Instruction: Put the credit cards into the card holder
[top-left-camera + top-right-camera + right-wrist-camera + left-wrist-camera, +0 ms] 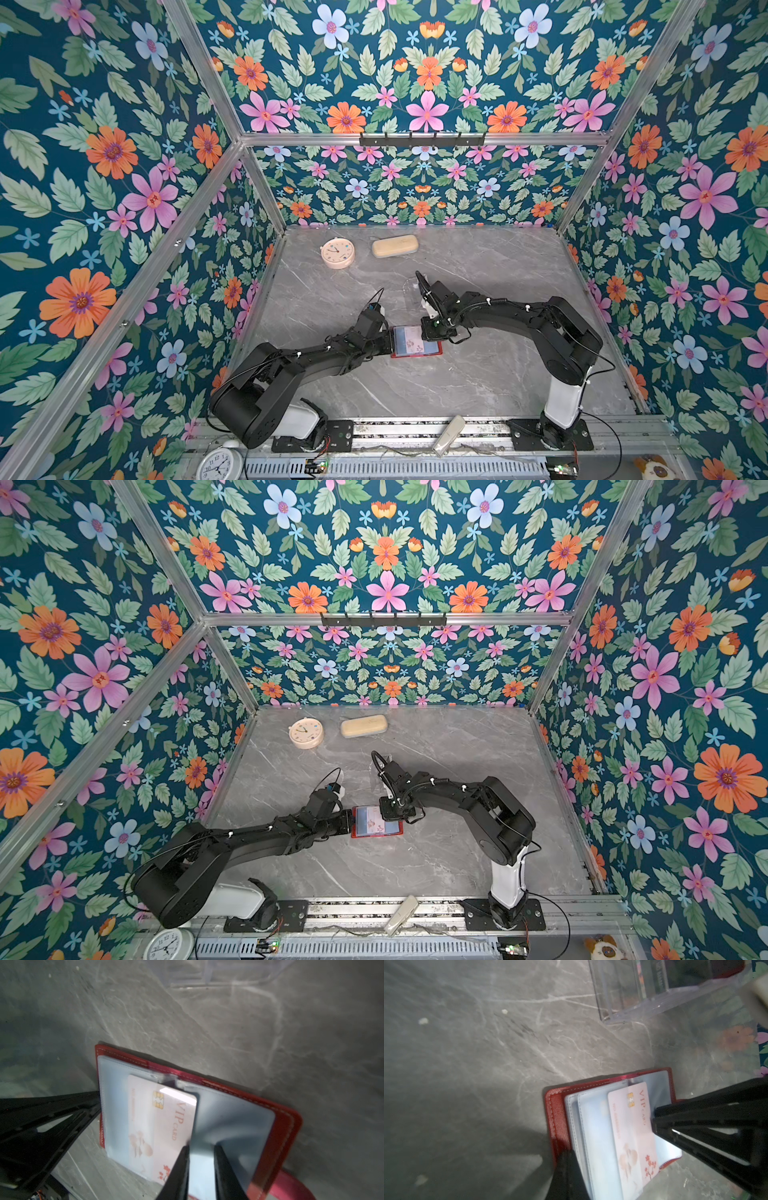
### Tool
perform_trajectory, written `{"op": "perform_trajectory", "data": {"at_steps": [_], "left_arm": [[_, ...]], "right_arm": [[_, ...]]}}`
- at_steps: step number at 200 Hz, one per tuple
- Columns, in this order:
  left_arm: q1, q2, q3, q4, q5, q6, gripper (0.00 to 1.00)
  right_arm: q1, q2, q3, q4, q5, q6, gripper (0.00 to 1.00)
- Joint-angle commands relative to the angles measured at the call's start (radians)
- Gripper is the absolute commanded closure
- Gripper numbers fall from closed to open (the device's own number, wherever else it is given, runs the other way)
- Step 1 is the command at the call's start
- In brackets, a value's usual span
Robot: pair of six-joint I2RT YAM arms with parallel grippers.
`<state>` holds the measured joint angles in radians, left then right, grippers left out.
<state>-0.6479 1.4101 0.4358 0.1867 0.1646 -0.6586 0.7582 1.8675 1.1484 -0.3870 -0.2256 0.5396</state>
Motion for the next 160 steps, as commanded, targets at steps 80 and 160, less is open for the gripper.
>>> {"op": "perform_trajectory", "data": {"at_steps": [80,160], "left_arm": [[0.001,0.002,-0.008,-0.125,-0.062,0.005,1.0],[0.002,0.006,-0.008,-0.124,-0.064,0.006,1.0]], "right_arm": [[0.016,-0.063,-0.01,-0.033,0.033,-0.001,0.8],[0.03,0.012,0.046,-0.063,0.042,0.013,1.0]]}}
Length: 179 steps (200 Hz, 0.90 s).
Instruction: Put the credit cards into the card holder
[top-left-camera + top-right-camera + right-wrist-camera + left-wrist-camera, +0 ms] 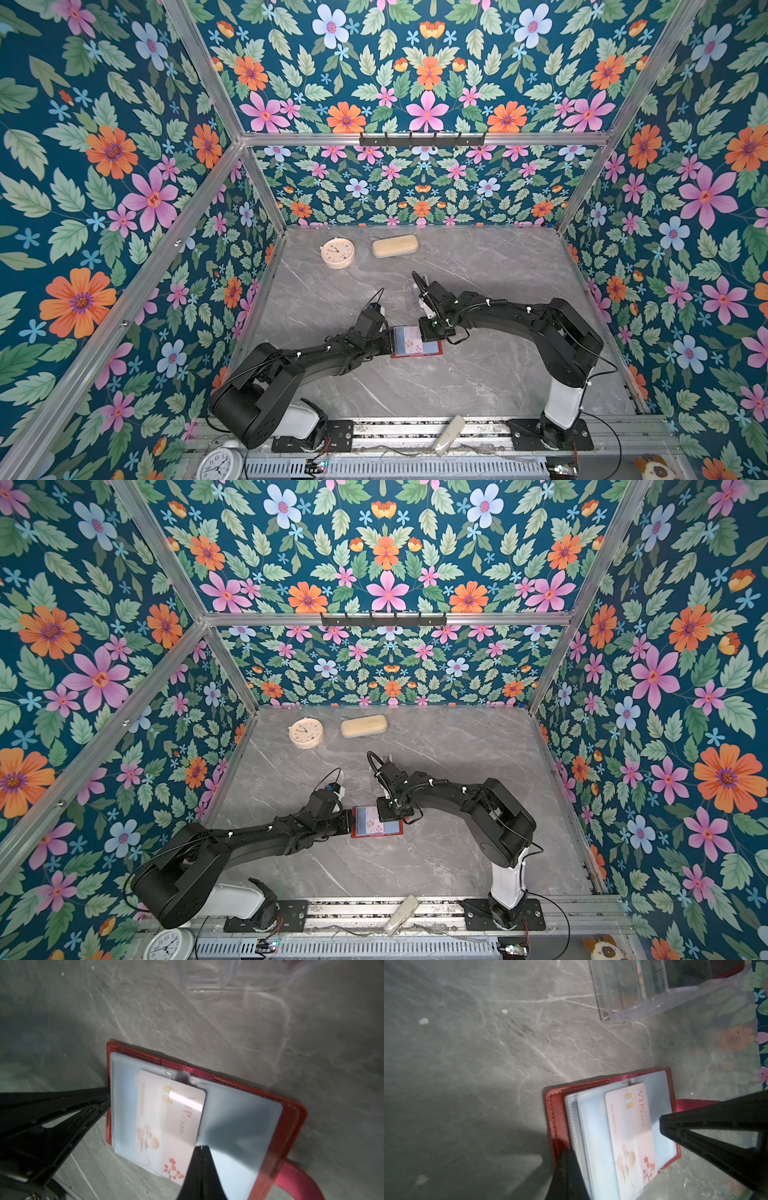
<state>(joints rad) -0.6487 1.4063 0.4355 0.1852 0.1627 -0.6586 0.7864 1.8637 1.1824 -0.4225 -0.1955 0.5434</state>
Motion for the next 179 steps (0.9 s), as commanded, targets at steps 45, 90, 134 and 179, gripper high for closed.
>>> {"op": "perform_trajectory", "data": {"at_steps": [45,90,134,179], "left_arm": [[0.002,0.008,-0.012,-0.121,-0.061,0.004,1.0],[0.002,0.006,-0.013,-0.12,-0.06,0.005,1.0],[0.002,0.006,-0.014,-0.121,-0.059,0.004,1.0],[0.002,0.006,-0.017,-0.118,-0.061,0.004,1.0]], "right_arm": [[0.008,0.053,0.041,-0.062,0.029,0.009,1.0],[0.018,0.083,0.065,-0.088,0.03,0.001,0.87],[0.027,0.101,0.072,-0.093,0.019,-0.009,0.8],[0.034,0.099,0.067,-0.094,0.013,-0.019,0.77]]}}
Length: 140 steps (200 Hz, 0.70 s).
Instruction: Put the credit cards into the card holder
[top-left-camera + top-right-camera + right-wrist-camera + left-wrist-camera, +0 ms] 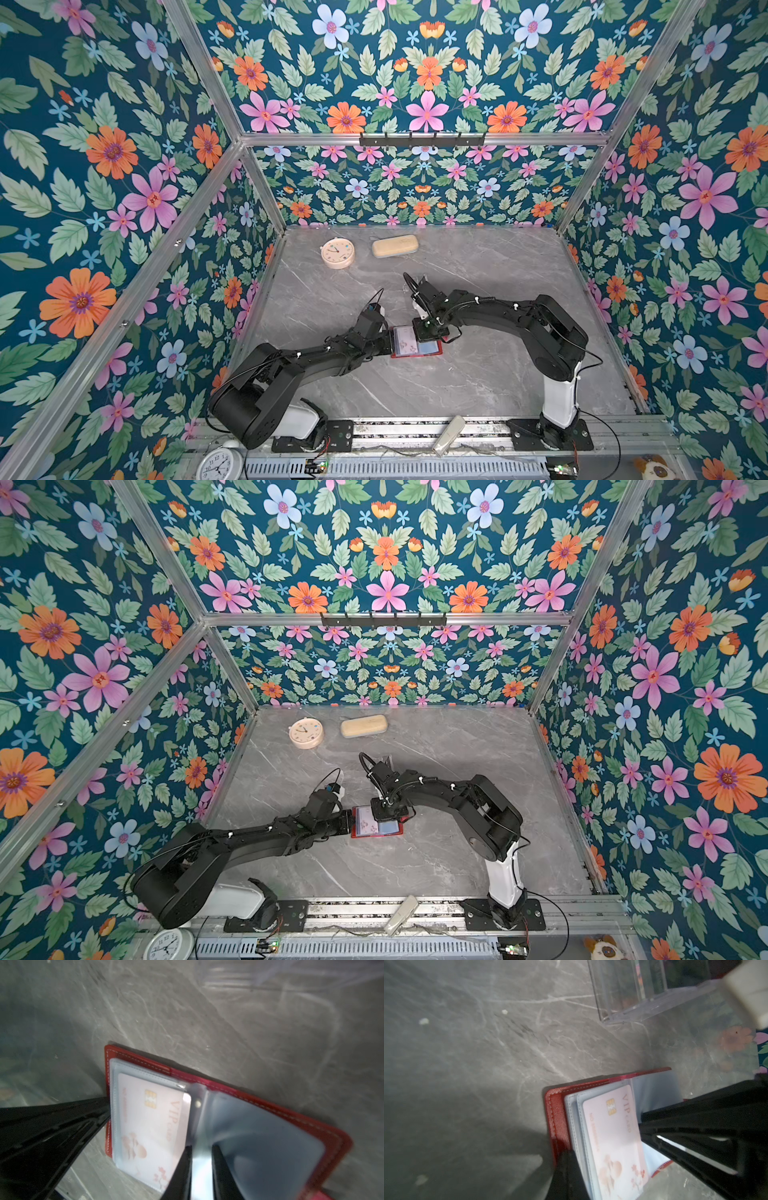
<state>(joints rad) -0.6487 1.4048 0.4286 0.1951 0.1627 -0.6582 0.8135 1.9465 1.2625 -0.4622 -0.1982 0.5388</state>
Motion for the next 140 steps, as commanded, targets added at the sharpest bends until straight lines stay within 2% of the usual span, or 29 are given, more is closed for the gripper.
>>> {"op": "perform_trajectory", "data": {"at_steps": [1,56,140], "left_arm": [[0.002,0.007,-0.01,-0.128,-0.061,0.004,1.0],[0.001,0.008,-0.011,-0.127,-0.061,0.004,1.0],[0.003,-0.048,0.042,-0.179,-0.059,0.054,0.98]], "right_arm": [[0.007,0.016,-0.013,-0.055,0.015,-0.014,0.76],[0.013,0.006,-0.024,-0.054,0.006,-0.033,0.66],[0.005,-0.153,-0.11,0.005,0.08,0.005,0.66]]}}
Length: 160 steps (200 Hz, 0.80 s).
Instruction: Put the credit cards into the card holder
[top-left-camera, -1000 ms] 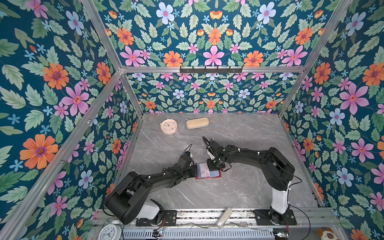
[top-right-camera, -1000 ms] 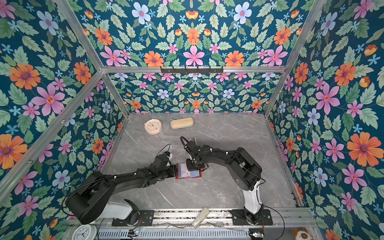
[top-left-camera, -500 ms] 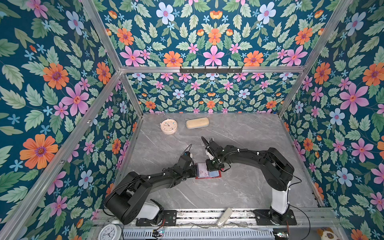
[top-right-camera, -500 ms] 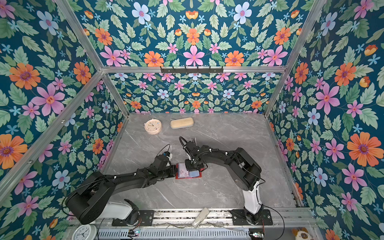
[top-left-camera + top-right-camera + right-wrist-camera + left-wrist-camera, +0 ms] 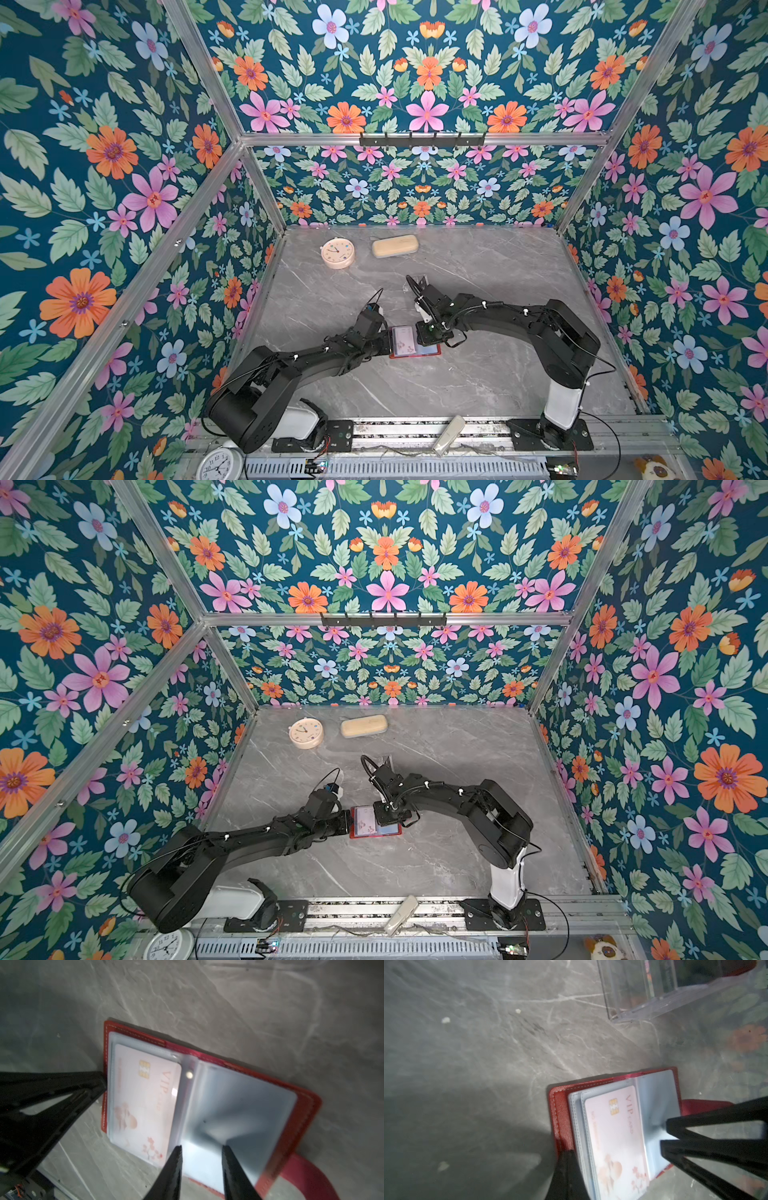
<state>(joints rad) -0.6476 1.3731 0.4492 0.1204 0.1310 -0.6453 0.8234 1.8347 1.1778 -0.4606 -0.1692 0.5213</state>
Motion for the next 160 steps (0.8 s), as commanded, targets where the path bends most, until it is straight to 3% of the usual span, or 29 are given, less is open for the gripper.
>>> {"op": "perform_trajectory", "data": {"at_steps": [1,68,106,160], "left_arm": [[0.001,-0.017,0.023,-0.105,-0.027,0.042,0.98],[-0.007,-0.1,0.111,-0.158,-0.01,0.112,0.67],[-0.053,-0.078,0.149,-0.126,0.039,0.123,0.63],[-0.139,0.072,0.204,-0.049,0.107,0.117,0.61]], "right_arm": [[-0.005,-0.044,-0.026,0.004,0.051,0.023,0.66],[-0.083,-0.139,-0.159,0.043,0.054,0.058,0.68],[-0.108,-0.152,-0.213,0.081,0.015,0.064,0.71],[-0.109,-0.13,-0.226,0.115,-0.027,0.068,0.75]]}}
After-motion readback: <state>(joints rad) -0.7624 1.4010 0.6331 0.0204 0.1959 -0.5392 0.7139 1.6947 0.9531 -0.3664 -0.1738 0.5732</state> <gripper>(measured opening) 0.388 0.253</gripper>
